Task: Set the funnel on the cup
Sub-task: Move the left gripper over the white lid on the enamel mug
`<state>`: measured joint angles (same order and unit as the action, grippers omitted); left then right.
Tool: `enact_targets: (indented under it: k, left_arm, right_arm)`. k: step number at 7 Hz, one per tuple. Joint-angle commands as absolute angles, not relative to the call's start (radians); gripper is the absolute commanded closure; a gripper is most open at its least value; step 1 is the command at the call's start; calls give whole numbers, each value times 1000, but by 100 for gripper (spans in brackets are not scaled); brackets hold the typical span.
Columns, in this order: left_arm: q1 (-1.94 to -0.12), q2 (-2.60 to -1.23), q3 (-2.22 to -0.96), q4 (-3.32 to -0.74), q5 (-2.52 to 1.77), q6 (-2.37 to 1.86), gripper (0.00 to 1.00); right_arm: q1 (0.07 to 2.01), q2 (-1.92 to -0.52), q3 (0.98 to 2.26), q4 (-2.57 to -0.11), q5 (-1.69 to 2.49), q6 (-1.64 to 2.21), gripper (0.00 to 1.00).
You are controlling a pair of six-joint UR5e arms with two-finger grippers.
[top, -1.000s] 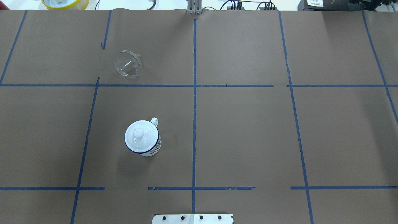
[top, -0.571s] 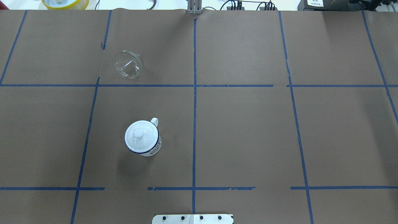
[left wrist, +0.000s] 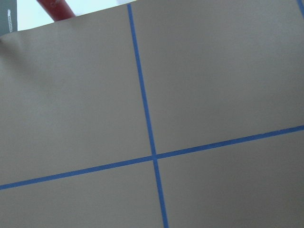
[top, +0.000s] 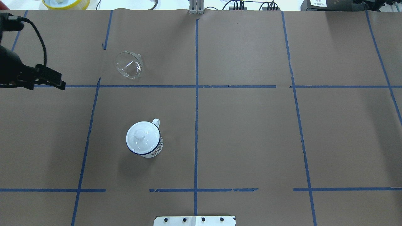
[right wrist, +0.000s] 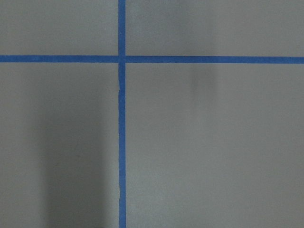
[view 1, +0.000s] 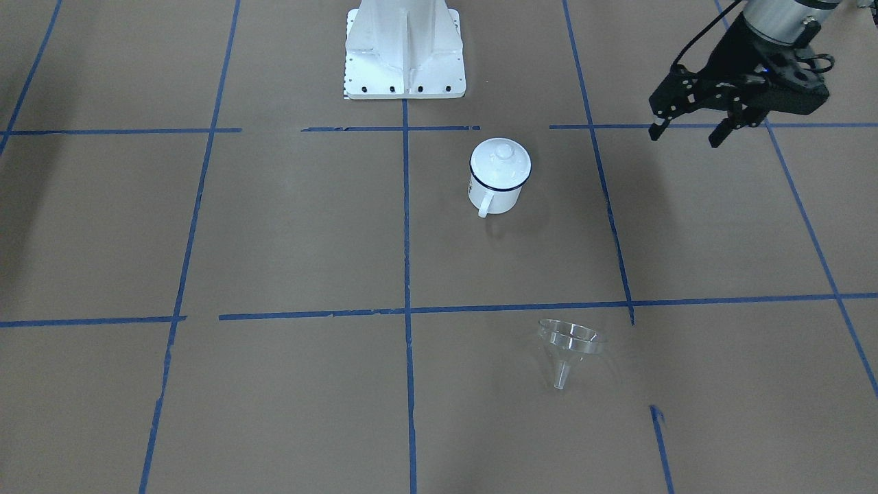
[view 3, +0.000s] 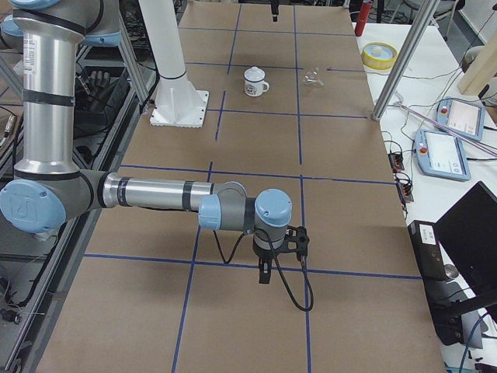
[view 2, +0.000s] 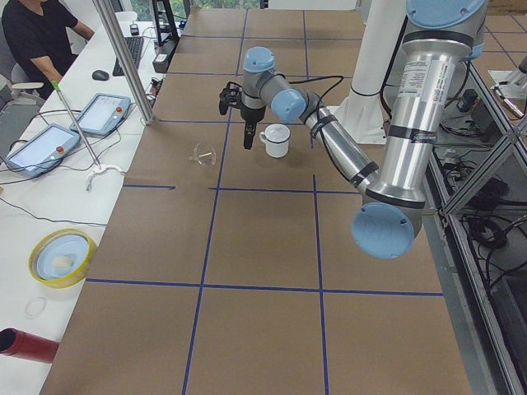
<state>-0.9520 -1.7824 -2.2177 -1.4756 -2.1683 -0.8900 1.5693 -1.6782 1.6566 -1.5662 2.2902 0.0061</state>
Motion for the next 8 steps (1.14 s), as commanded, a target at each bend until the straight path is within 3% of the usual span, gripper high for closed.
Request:
enact_targets:
  k: [1, 3, 8]
  left_arm:
    - [-746, -2003, -2221, -1247, -2039, -1064, 0]
    - [-661, -2135, -2100, -1212, -2022, -1139, 0]
    - [-511, -2135, -1988, -1379, -1881, -1371, 0]
  right_arm:
    - [1569, -1678, 1657, -1566, 2290, 6, 0]
    - [1569, -1678, 1657, -1566, 2290, 6, 0]
    - [1569, -1678, 1657, -1566, 2290, 6, 0]
